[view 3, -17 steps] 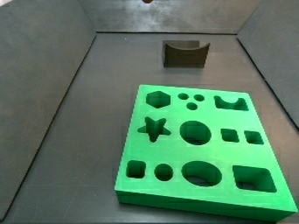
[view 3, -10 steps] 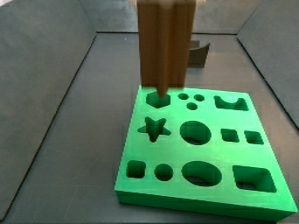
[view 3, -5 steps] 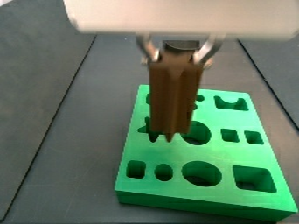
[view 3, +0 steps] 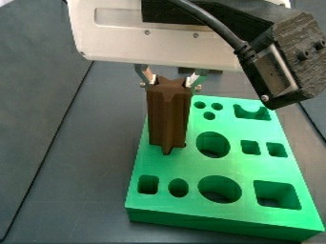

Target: Insert the star object.

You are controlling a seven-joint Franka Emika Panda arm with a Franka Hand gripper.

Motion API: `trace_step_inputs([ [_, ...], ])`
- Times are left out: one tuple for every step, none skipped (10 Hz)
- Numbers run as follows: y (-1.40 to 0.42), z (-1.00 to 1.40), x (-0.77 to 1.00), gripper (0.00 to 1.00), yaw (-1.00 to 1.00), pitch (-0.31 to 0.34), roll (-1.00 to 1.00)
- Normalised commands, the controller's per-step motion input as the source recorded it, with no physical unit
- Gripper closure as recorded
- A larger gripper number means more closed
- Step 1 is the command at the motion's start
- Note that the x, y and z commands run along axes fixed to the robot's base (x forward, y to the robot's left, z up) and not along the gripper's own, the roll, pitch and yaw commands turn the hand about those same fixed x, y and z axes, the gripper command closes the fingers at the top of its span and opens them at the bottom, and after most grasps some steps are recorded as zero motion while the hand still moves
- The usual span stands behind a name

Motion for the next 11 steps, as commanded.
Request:
trace_step_inputs([
  [0.19,-0.66,0.39,1.0,0.0,0.203,0.12],
  [0.27,-0.68,0.0,1.0,0.05,0.044,0.16],
  [0.17,-0.78,-0.11,1.0,0.07,0.0,0.19],
  [0.01,-1.0,-0.08,1.0,0.08,-0.034,0.13],
  [0.02,-1.0,-0.09,1.0,0.08,-0.041,0.13],
  [0.12,-1.0,-0.34,1.0,0.3,-0.093,0.18],
  [0.16,-0.97,-0.61,1.0,0.58,-0.13,0.18],
  [0.16,-0.98,-0.61,1.0,0.57,-0.124,0.19],
  [0.0,-1.0,-0.08,1.0,0.27,-0.113,0.05],
  [0.06,-0.33,0.0,1.0,0.0,-0.163,-0.05],
  [0.0,0.0,0.0,1.0,0.0,-0.001,0.0],
])
